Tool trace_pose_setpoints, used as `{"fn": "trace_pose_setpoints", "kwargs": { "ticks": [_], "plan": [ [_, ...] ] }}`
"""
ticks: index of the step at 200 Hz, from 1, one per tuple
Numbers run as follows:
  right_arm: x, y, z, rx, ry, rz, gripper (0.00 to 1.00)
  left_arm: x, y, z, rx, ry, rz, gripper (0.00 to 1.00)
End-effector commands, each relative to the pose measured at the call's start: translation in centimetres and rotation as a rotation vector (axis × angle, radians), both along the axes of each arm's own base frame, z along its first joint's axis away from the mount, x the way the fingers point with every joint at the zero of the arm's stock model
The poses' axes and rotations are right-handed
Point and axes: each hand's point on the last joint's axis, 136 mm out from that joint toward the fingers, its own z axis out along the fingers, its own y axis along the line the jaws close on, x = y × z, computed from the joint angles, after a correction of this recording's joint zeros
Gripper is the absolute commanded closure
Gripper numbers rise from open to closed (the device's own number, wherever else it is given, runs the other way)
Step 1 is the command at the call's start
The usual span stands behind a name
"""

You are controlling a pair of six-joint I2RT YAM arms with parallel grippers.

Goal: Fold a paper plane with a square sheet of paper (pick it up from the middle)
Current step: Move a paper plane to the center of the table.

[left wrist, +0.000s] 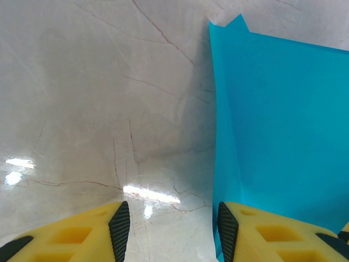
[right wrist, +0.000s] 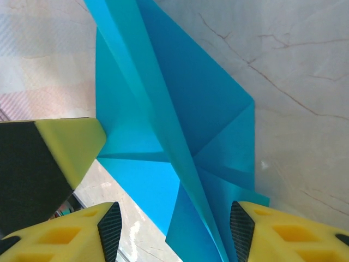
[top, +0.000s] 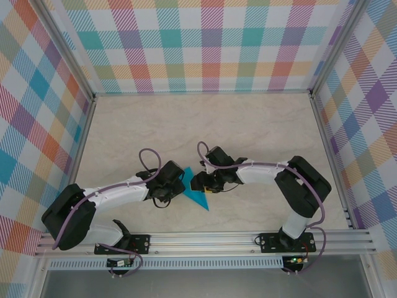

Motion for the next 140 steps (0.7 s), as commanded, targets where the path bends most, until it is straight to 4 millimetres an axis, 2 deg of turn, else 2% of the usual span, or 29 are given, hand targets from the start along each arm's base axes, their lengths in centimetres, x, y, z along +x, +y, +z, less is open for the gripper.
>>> {"fn": "trace_pose_setpoints", "kwargs": {
  "ticks": [1,15,33,63,99,121,140],
  "plan": [
    [1.0,-1.2,1.0,-0.065,-0.090,-0.028,0.41,-0.2,0.5,0.0,-0.011,0.006,0.022,0.52],
    [1.5,-2.2,1.1,-0.110,-0.126,-0.054,0.38,-0.3,0.6,-0.1,-0.009,0.008,0.025,0.52],
    [1.5,-2.2,0.8,-0.120,-0.120,-0.045,0.37,-0.3,0.6,-0.1,-0.013,0.005,0.024,0.52],
    [0.6,-0.9,0.2,-0.055,-0.058,-0.010,0.38,-0.2,0.5,-0.1,-0.015,0.001,0.027,0.52],
    [-0.5,0.9,0.9,0.042,-0.038,0.062,0.39,-0.2,0.5,-0.2,-0.016,0.005,0.026,0.52],
    [-0.7,0.9,0.7,0.023,-0.029,0.081,0.38,-0.2,0.4,-0.2,-0.017,0.003,0.026,0.52],
    [-0.4,0.2,0.0,-0.026,-0.042,0.055,0.40,-0.2,0.4,-0.1,-0.018,0.004,0.025,0.52]
  ]
}}
